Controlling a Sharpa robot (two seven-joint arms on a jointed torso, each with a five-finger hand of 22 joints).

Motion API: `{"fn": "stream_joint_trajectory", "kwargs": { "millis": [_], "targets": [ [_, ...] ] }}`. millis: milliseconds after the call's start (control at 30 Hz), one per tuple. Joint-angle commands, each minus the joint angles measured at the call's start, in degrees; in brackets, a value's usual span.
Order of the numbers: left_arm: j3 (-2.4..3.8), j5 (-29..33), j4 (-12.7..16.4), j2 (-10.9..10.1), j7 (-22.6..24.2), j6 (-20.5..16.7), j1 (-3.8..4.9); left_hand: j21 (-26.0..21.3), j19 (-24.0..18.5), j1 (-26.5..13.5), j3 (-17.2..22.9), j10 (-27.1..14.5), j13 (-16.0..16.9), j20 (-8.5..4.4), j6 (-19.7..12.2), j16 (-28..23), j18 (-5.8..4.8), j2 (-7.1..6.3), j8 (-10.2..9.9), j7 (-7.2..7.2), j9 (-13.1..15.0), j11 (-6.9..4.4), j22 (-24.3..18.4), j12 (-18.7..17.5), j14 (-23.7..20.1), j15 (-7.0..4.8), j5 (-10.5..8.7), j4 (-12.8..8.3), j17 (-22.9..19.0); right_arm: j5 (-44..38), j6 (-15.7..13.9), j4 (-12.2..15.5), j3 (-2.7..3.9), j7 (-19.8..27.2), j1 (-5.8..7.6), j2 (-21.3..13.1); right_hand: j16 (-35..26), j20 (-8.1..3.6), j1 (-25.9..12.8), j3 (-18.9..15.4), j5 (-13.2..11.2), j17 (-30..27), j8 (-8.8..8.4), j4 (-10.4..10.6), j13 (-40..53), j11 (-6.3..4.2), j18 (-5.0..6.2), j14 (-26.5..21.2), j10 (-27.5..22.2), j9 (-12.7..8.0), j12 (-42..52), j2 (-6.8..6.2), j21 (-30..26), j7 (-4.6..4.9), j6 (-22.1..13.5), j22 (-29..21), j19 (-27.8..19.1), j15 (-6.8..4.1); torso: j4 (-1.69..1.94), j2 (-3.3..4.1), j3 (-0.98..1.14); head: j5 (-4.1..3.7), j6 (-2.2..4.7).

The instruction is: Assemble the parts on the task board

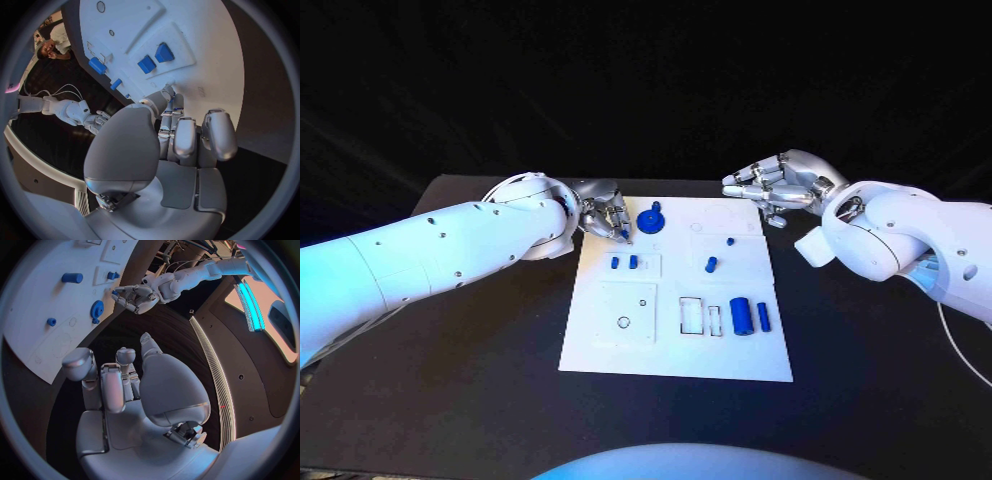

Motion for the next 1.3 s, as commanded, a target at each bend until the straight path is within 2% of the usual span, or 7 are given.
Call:
{"fn": "stream_joint_trajectory", "kwargs": {
  "millis": [33, 133, 467, 600, 1300],
  "targets": [
    [-0.04, 0.4, -0.1, 0.4, -0.2, 1.8, -0.05, -0.1, 1.0, -0.6, 0.4, 0.0, 0.0, -0.17, -0.1, -0.1, -0.8, -0.18, -0.2, 0.22, 0.0, 0.32, 1.2, -0.3, 1.6, 0.07, 0.02, -0.1, -0.1, -0.5, 0.9, 0.0, 0.0, 0.3, -0.06, 0.1, -0.2, 0.02, 0.1, -0.4, 0.2, 2.3, 0.37, 0.0, 0.0, 0.06, 1.09, 2.4, -0.5, -0.1, -0.4, 0.39, -0.3, -0.04, -0.3, 0.0, -0.6, 0.33, -0.08, 0.06, -0.01, 0.19, 0.04],
    [-0.11, 0.5, -0.4, 0.6, -0.3, 1.8, -0.18, -0.2, 1.0, -0.7, 0.4, 0.0, -0.1, -0.15, -0.1, -0.1, -0.78, -0.17, -0.2, 0.25, 0.0, 0.36, 1.2, -0.4, 1.6, 0.09, 0.02, -0.1, -0.1, -0.5, 0.9, 0.0, 0.0, 0.3, -0.06, 0.1, -0.2, 0.02, 0.1, -0.4, 0.2, 2.3, 0.37, 0.0, 0.0, 0.06, 1.09, 2.4, -0.5, -0.1, -0.4, 0.39, -0.3, -0.04, -0.3, 0.0, -0.6, 0.33, -0.08, 0.06, 0.04, 0.18, 0.17],
    [-0.18, 0.2, -0.8, 1.4, -0.5, 2.4, -0.57, -0.2, 1.0, -0.7, 0.4, 0.0, -0.1, -0.14, -0.2, 0.0, -0.79, -0.16, -0.3, 0.25, -0.1, 0.36, 1.2, -0.4, 1.6, 0.1, 0.02, -0.1, -0.1, -0.5, 0.9, 0.0, 0.0, 0.3, -0.06, 0.1, -0.2, 0.02, 0.2, -0.4, 0.2, 2.3, 0.38, 0.0, 0.0, 0.06, 1.1, 2.4, -0.5, -0.1, -0.3, 0.4, -0.3, -0.03, -0.4, -0.1, -0.6, 0.33, -0.13, 0.06, 0.04, -0.17, -0.21],
    [-0.19, -0.2, -0.9, 1.5, -0.6, 2.8, -0.62, -0.2, 1.0, -0.7, 0.5, 0.0, -0.1, -0.13, -0.1, 0.0, -0.79, -0.15, -0.3, 0.25, -0.1, 0.35, 1.2, -0.4, 1.6, 0.1, 0.02, -0.1, -0.1, -0.5, 0.9, 0.1, 0.0, 0.3, -0.06, 0.1, -0.2, 0.02, 0.2, -0.4, 0.2, 2.3, 0.38, 0.0, 0.0, 0.06, 1.1, 2.4, -0.5, -0.1, -0.3, 0.4, -0.3, -0.03, -0.4, -0.1, -0.6, 0.33, -0.1, 0.07, 0.11, -0.13, -0.29],
    [-0.21, -1.6, -1.6, 1.8, -2.2, 2.8, -0.64, -0.3, 0.8, -0.8, 0.7, -0.3, -0.1, 0.0, -0.7, -0.1, -0.77, -0.35, -0.9, 0.6, -0.4, 0.64, 1.2, -1.0, 1.4, 0.28, 0.01, -0.4, -0.3, -0.5, 1.0, 0.2, 0.0, 0.2, -0.06, 0.0, -0.2, 0.02, 0.2, -0.4, 0.2, 2.3, 0.38, 0.0, 0.0, 0.06, 1.1, 2.4, -0.5, -0.1, -0.3, 0.4, -0.3, -0.03, -0.4, -0.1, -0.6, 0.33, -0.04, 0.05, 0.01, -0.01, -0.46]
  ]
}}
